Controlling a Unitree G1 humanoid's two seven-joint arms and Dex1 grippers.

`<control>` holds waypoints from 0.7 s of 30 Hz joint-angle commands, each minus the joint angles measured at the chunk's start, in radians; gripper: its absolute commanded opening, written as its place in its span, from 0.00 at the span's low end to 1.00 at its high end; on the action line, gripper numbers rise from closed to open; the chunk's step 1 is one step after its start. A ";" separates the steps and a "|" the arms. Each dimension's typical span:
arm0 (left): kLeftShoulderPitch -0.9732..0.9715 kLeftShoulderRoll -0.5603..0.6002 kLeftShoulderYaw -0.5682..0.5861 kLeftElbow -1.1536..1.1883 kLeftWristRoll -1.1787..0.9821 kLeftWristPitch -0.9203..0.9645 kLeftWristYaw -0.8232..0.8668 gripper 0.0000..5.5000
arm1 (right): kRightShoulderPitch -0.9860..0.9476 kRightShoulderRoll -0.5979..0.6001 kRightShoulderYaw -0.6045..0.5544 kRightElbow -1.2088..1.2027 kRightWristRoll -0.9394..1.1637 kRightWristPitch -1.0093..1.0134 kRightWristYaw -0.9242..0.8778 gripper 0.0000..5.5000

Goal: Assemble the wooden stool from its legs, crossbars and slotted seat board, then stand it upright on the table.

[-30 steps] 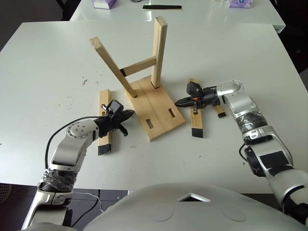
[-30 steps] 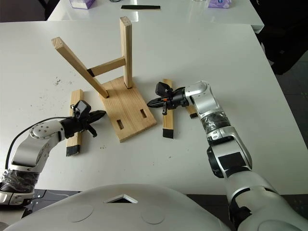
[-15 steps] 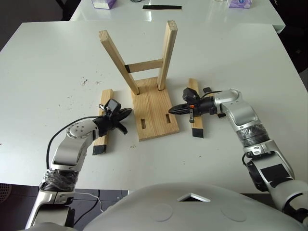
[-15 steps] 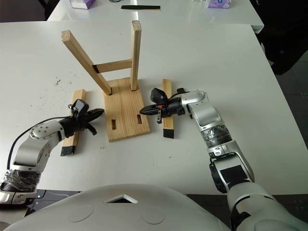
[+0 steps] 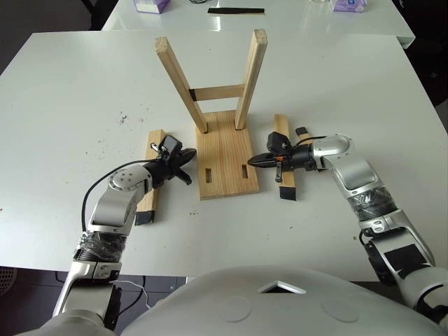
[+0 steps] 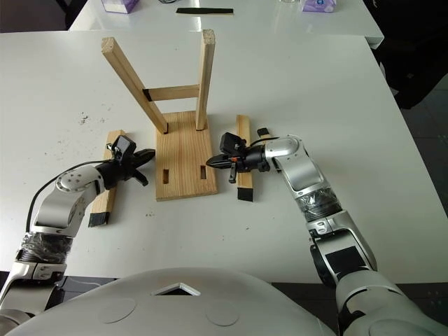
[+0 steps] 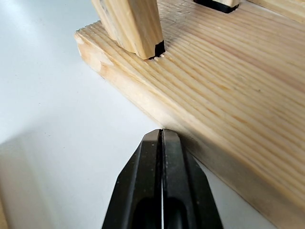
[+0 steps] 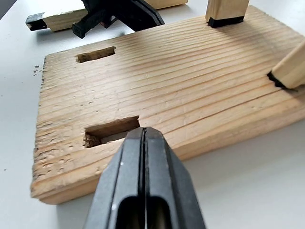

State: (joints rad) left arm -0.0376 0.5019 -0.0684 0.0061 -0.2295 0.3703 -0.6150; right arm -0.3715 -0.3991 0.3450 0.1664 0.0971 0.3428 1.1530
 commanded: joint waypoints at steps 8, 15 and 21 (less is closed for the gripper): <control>0.035 -0.113 0.272 -0.151 -0.087 0.010 0.240 0.00 | 0.118 -0.023 -0.388 -0.214 0.040 0.017 -0.442 0.00; 0.238 -0.345 0.392 -0.530 -0.161 0.068 0.531 0.00 | 0.419 0.018 -0.503 -0.396 -0.009 0.096 -0.700 0.13; 0.252 -0.440 0.452 -0.495 -0.131 0.009 0.655 0.00 | 0.583 0.088 -0.478 -0.544 0.046 0.204 -0.739 0.28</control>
State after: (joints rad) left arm 0.2139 0.0788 0.3496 -0.5157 -0.3668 0.3951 0.0016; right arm 0.1750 -0.3189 -0.1457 -0.3251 0.1113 0.4991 0.4114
